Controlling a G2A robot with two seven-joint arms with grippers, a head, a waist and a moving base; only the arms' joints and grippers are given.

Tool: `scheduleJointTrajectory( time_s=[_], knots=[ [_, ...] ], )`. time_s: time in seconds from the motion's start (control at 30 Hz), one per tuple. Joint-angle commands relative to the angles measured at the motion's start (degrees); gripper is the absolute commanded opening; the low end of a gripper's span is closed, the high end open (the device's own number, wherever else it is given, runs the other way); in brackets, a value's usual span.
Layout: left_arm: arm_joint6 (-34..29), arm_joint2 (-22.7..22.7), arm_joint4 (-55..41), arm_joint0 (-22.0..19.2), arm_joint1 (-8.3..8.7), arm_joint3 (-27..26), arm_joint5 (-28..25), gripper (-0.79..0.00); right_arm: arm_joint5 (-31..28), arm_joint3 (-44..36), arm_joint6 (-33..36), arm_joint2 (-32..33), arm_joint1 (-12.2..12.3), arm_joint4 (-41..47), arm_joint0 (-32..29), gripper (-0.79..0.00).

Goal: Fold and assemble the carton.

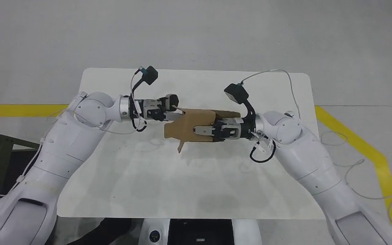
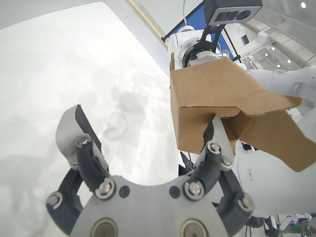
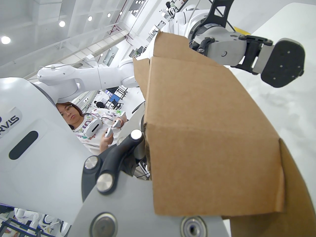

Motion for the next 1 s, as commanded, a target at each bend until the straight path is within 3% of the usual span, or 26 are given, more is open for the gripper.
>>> scheduleJointTrajectory(
  time_s=[0.0,0.97],
  knots=[
    [-0.17,-0.04,-0.38,-0.05,-0.09,0.18,0.03,0.0,0.03,-0.07,0.03,-0.03,0.01,0.01,-0.01,-0.785],
    [-1.86,-1.03,-1.77,-0.09,-0.97,1.51,-0.09,0.0,-0.09,-0.06,-0.09,-0.91,-0.3,0.27,0.28,-0.785]
  ],
)
